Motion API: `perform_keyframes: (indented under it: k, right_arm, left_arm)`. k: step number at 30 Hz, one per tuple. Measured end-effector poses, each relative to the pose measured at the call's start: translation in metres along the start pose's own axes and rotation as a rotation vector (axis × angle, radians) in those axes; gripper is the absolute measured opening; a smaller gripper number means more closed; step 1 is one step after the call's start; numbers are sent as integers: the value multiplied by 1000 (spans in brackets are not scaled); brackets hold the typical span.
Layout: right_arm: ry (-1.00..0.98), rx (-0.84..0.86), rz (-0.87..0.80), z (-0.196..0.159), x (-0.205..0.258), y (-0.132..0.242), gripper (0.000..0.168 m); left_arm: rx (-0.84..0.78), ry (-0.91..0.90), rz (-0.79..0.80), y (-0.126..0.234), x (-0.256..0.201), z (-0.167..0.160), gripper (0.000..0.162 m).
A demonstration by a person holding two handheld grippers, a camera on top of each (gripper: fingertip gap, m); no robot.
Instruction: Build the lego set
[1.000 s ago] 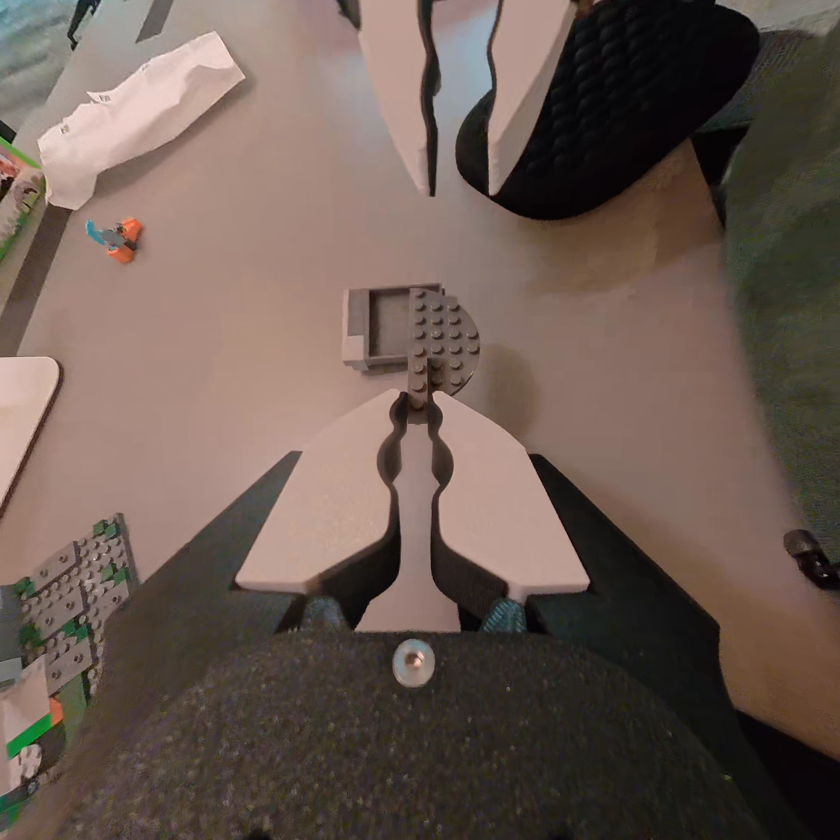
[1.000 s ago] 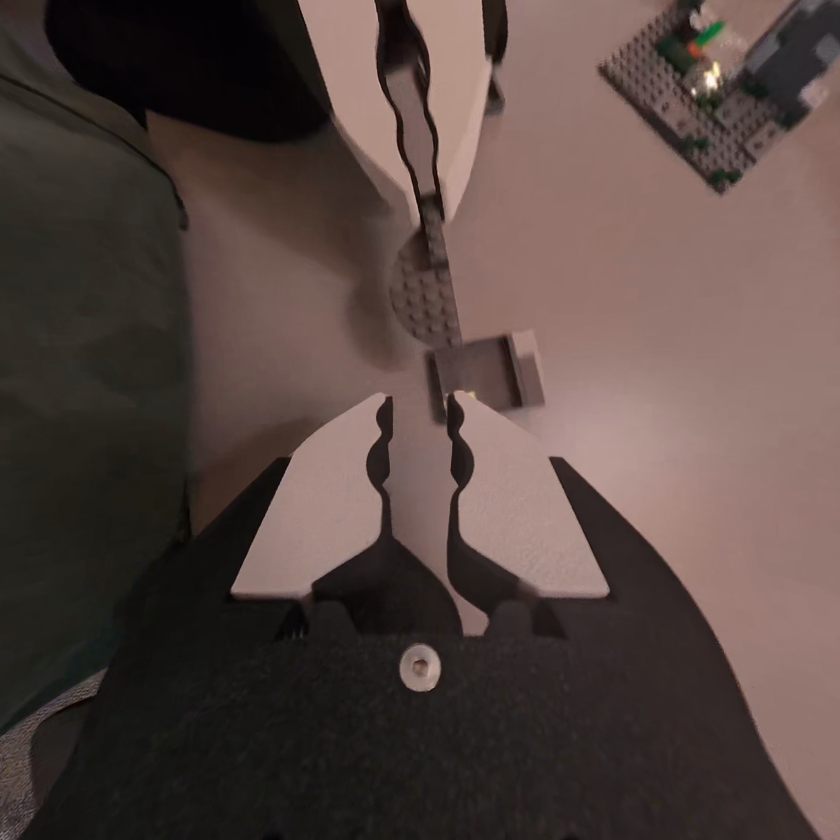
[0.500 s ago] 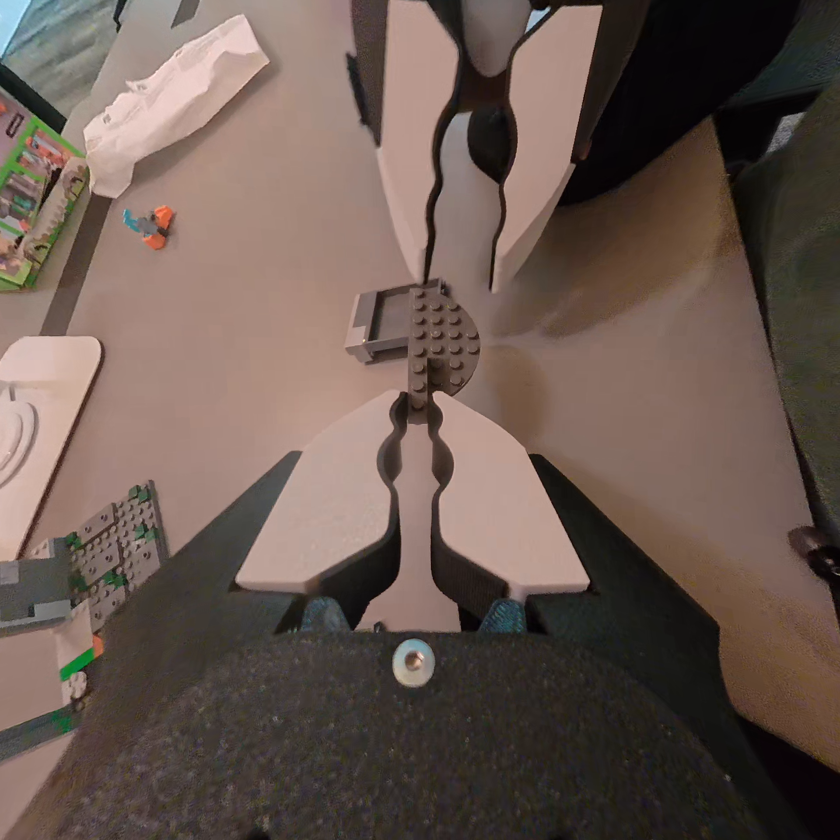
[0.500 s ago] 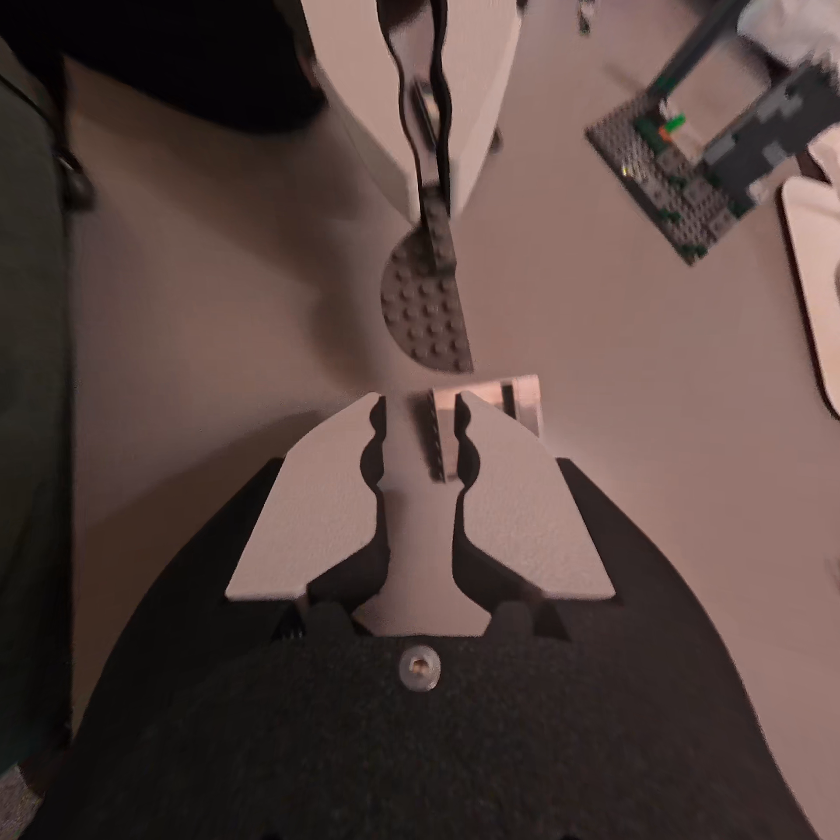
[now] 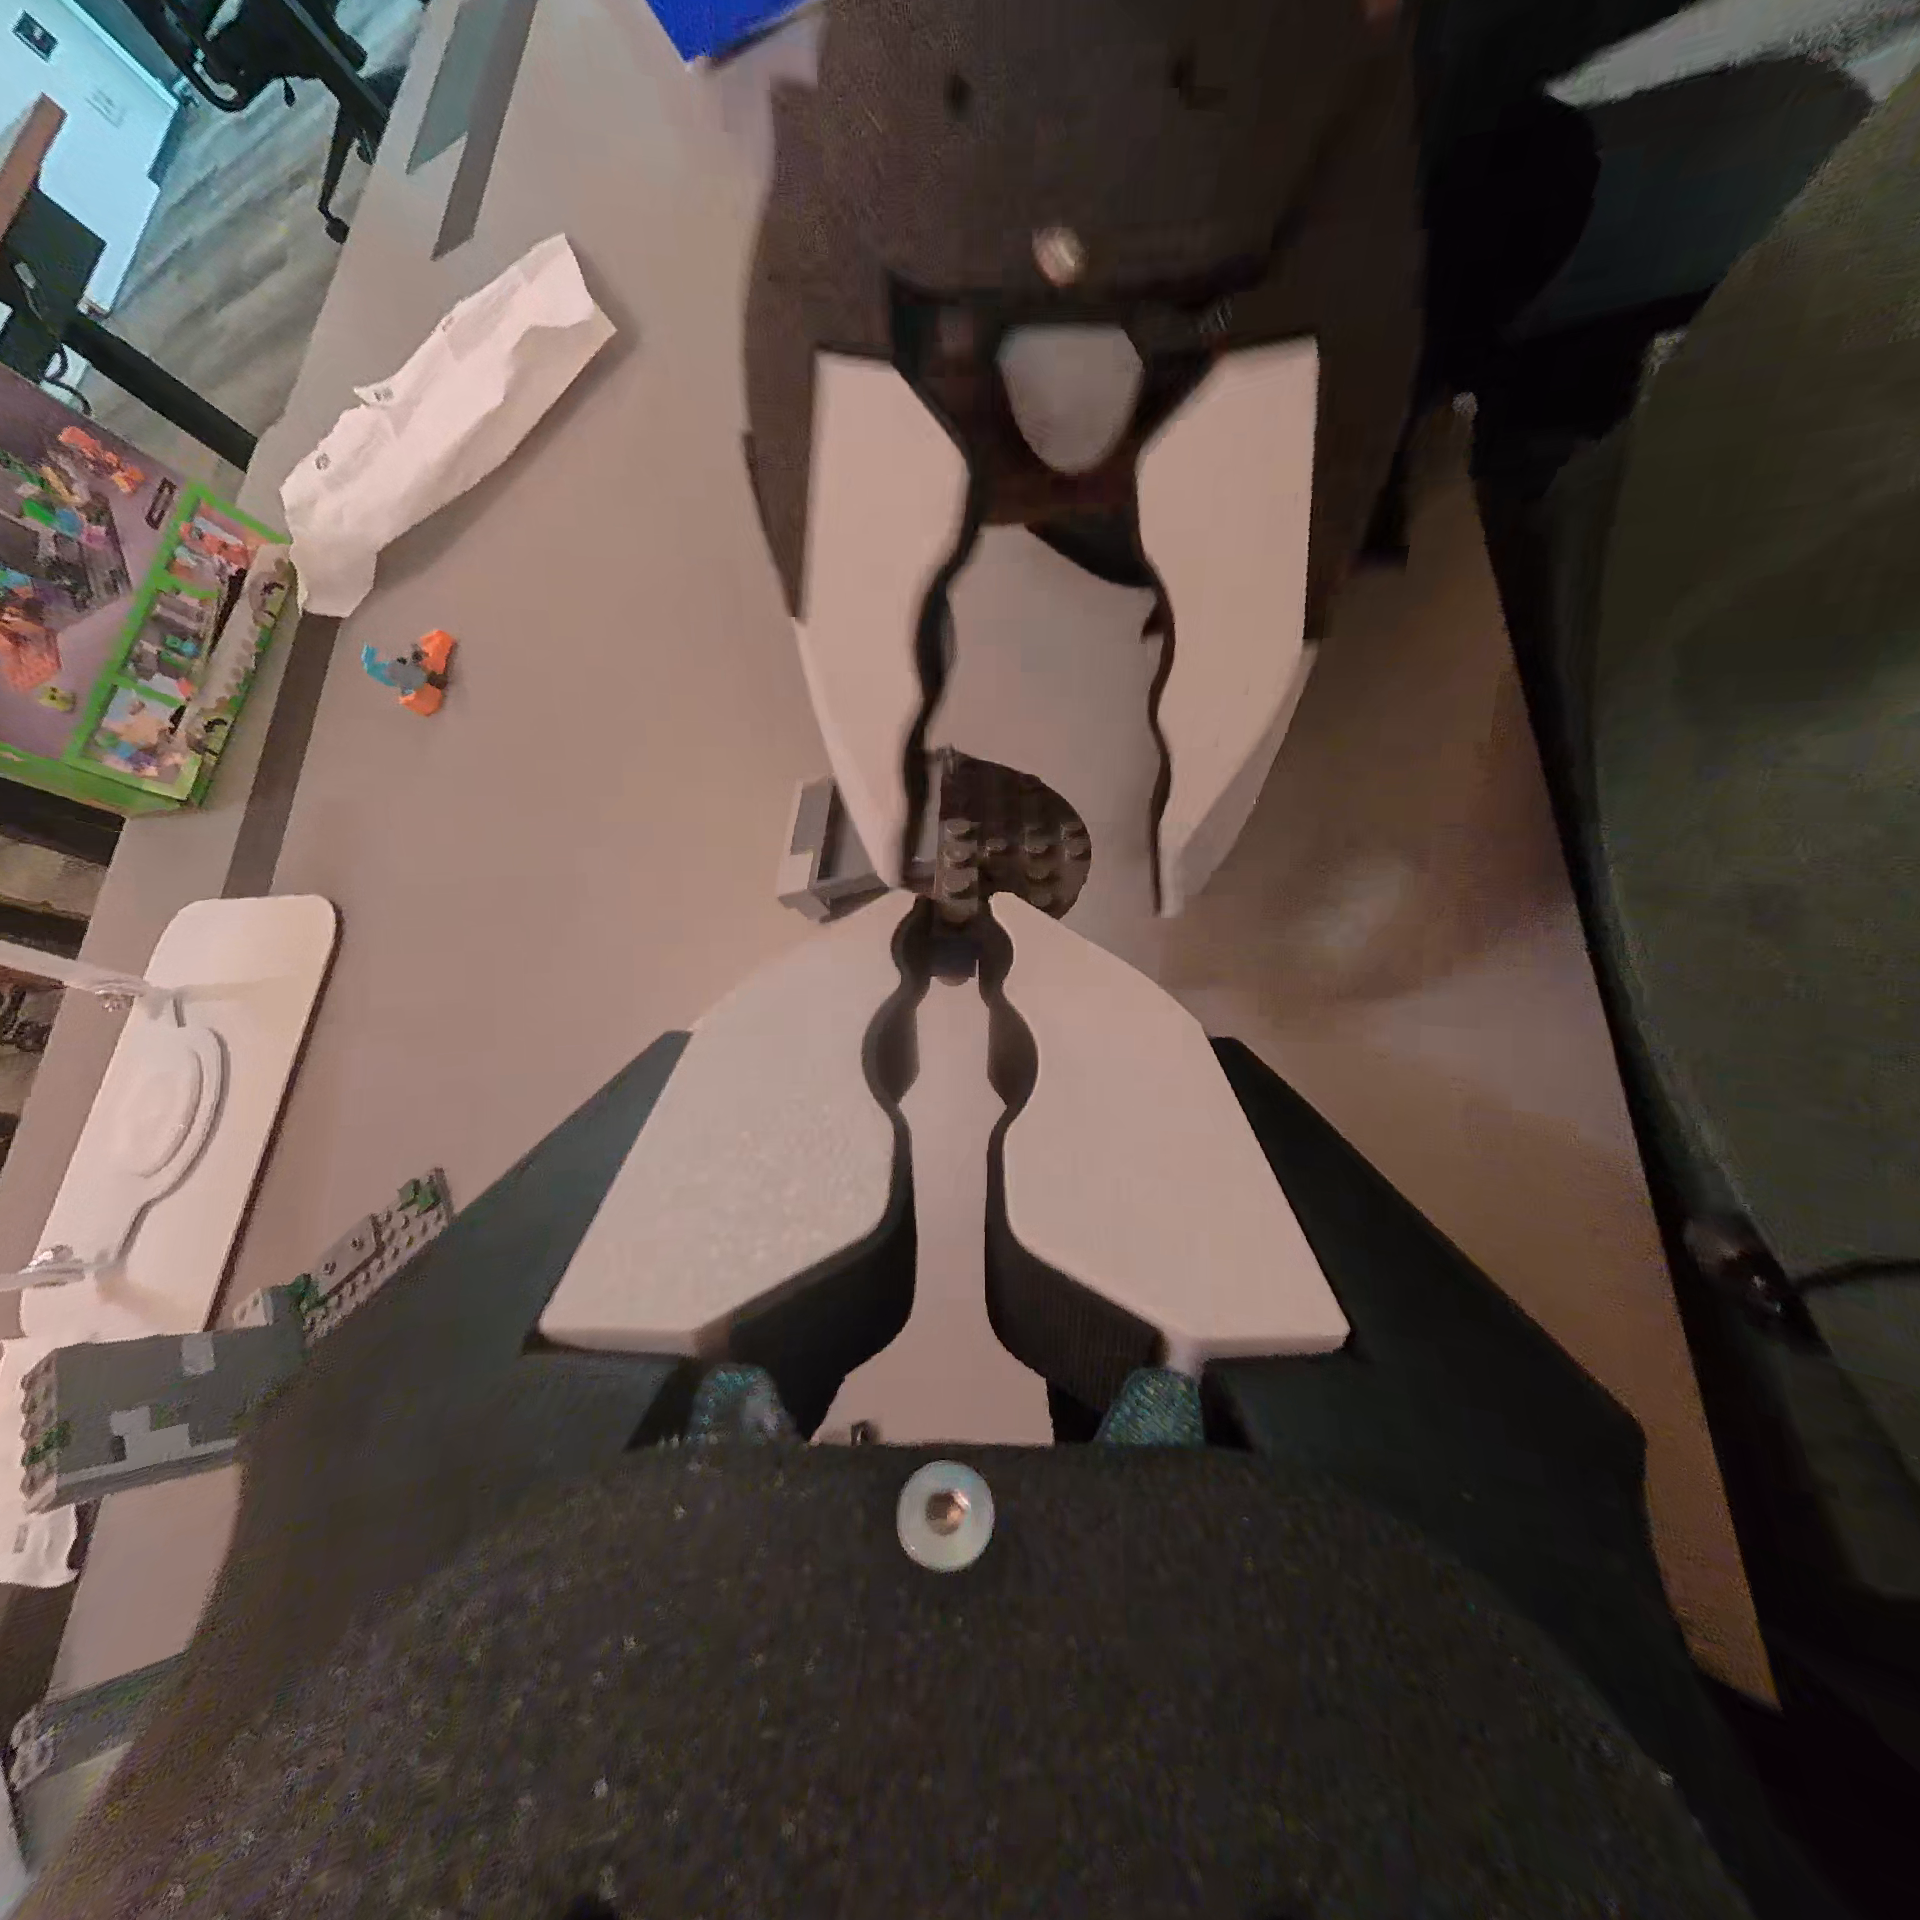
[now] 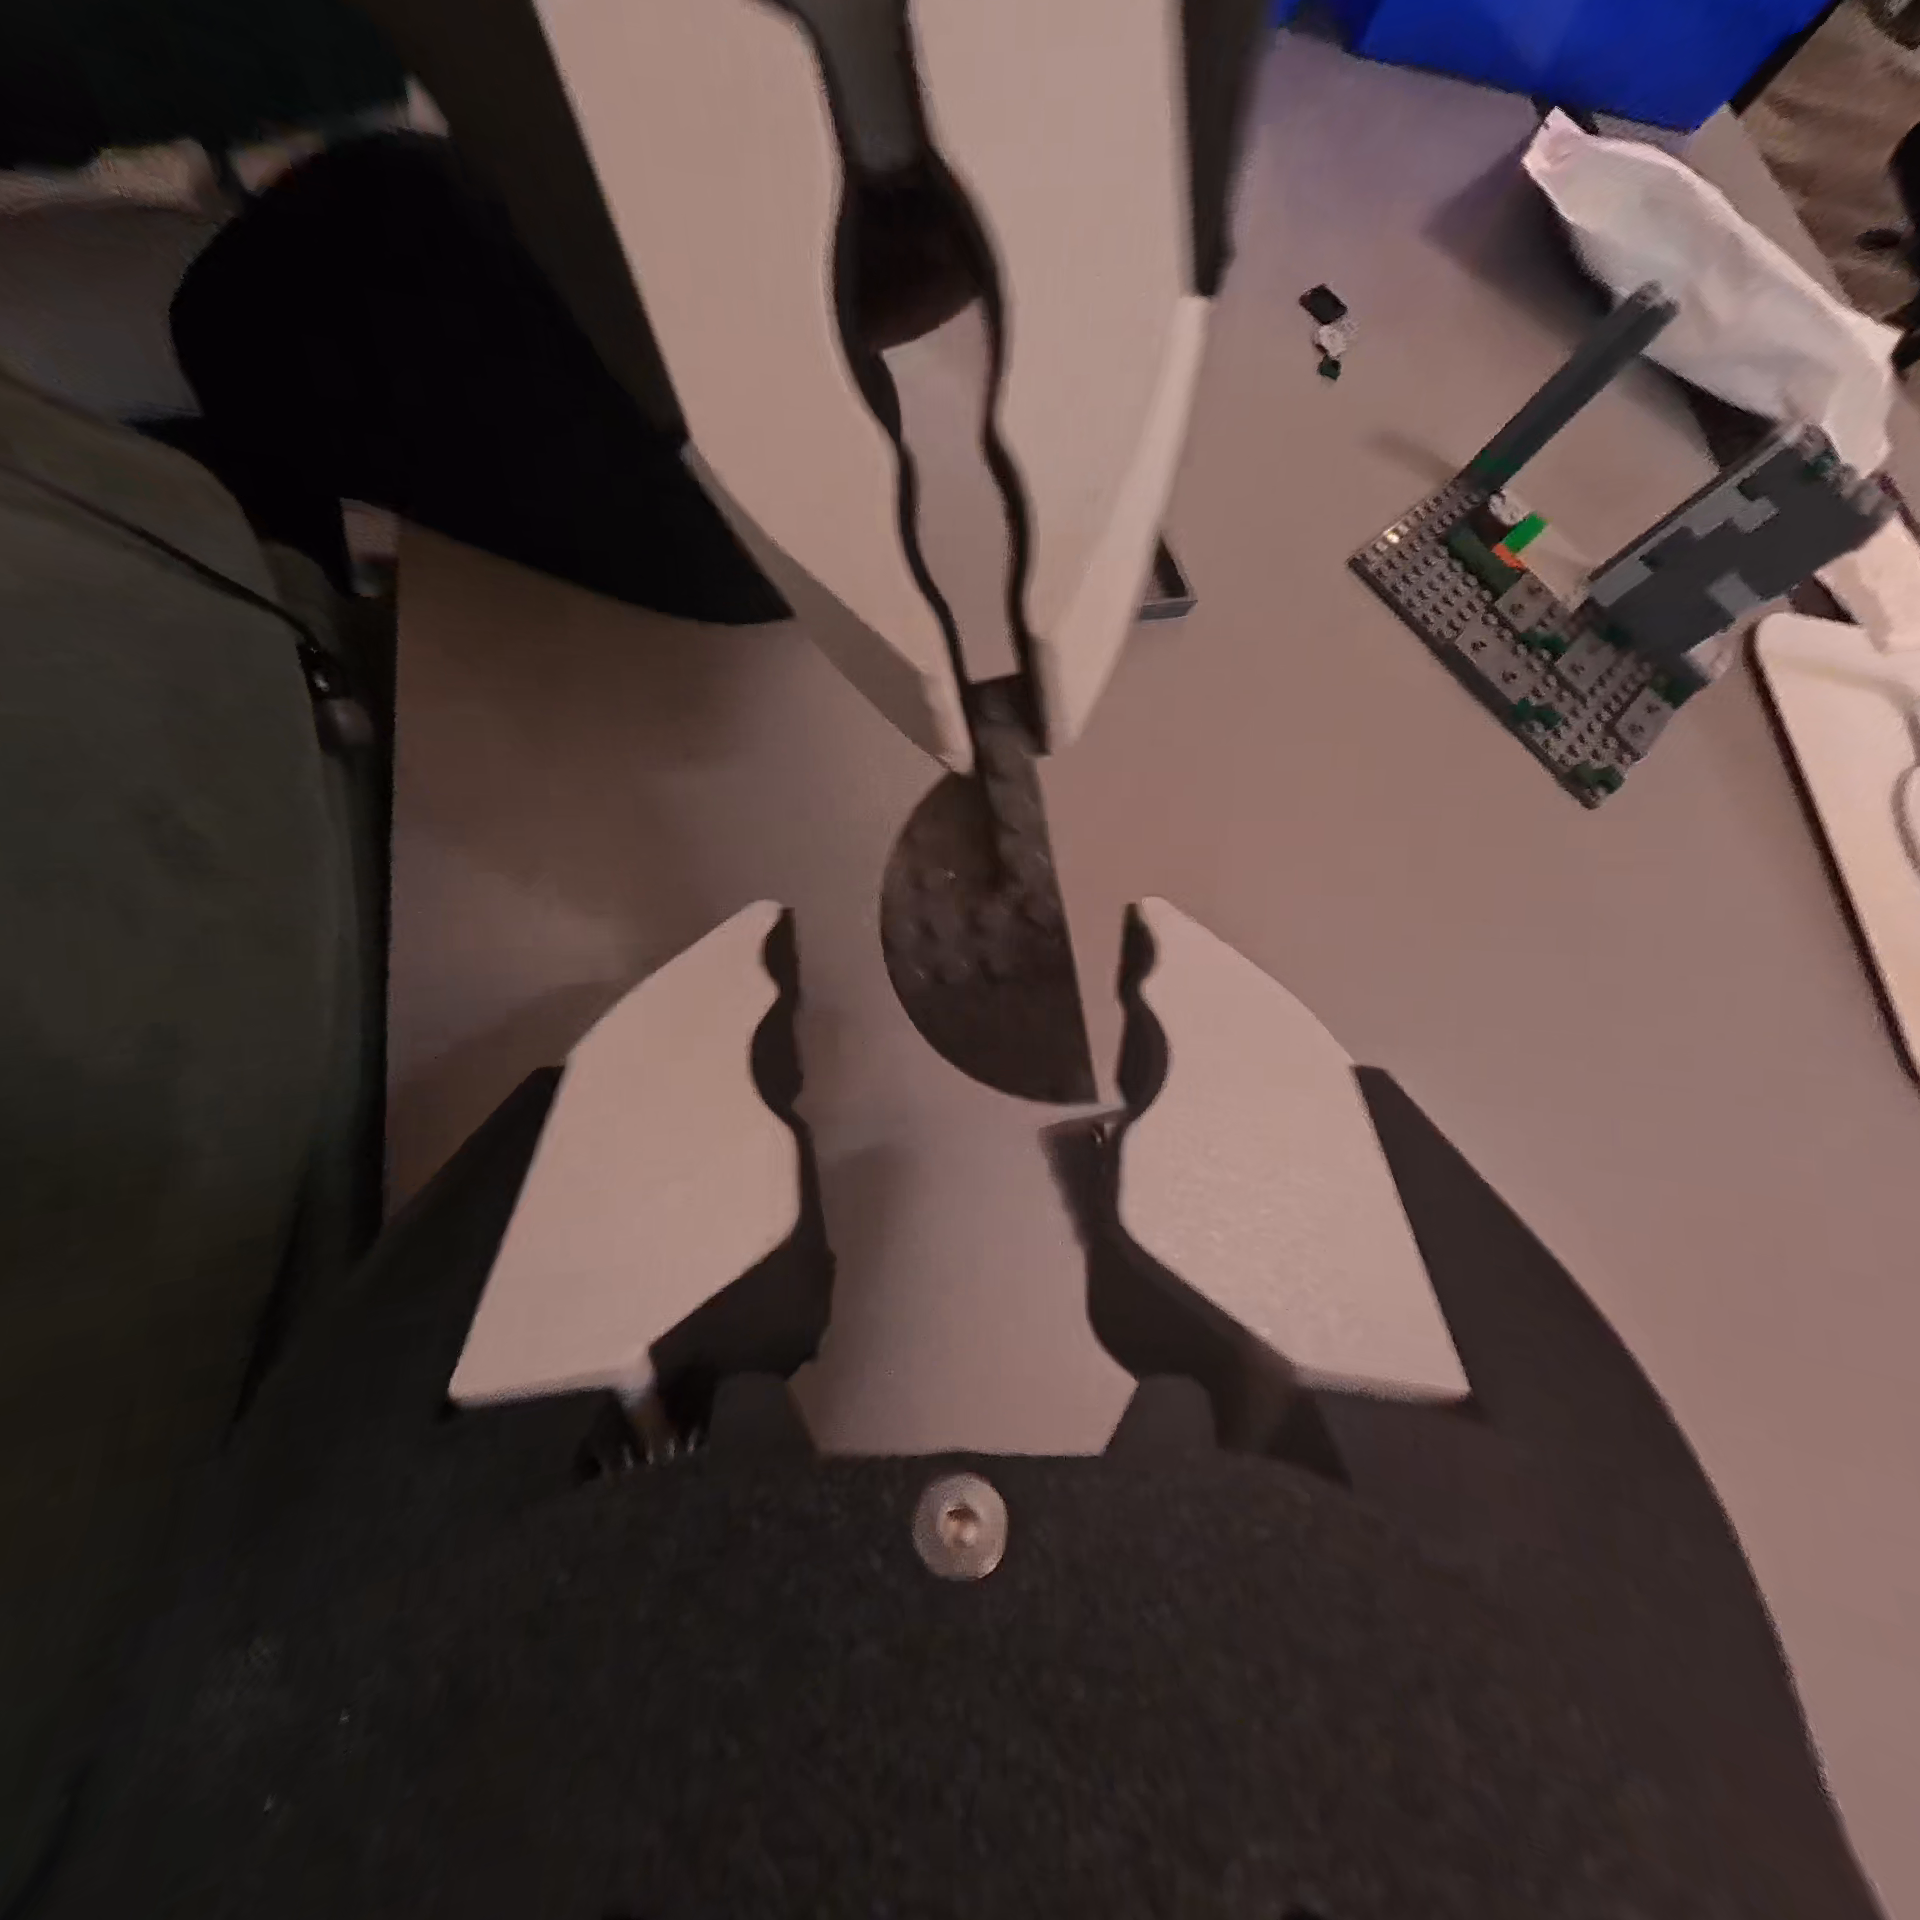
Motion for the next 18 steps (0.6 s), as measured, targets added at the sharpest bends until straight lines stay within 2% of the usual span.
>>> perform_keyframes:
  k: [1,2,4,6,12,14,18]
  right_arm:
    - [48,17,-46,-1,3,-3,45]
    - [96,14,-95,-2,4,-3,36]
    - [80,-21,-83,-2,4,0,35]
    - [8,-64,-33,-3,1,7,35]
    - [-99,-401,146,13,4,30,35]
    - [-110,-435,153,18,4,30,35]
    - [-111,-446,150,22,8,24,36]
  left_arm:
    - [-11,6,0,0,0,2,8]
    - [-25,18,-1,0,-1,4,8]
    - [-66,51,4,1,-1,3,9]
    - [-168,109,-9,5,-2,2,19]
    - [-531,324,-81,14,-6,6,37]
    - [-627,342,-106,14,-9,14,37]
    - [-620,303,-103,7,-14,18,29]
Point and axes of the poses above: each gripper's, where its closed fingertips meet, y back along the fingers, z out of its top, x = y × z across the jaws, the point moved 7 cm from there along y, back along the fingers
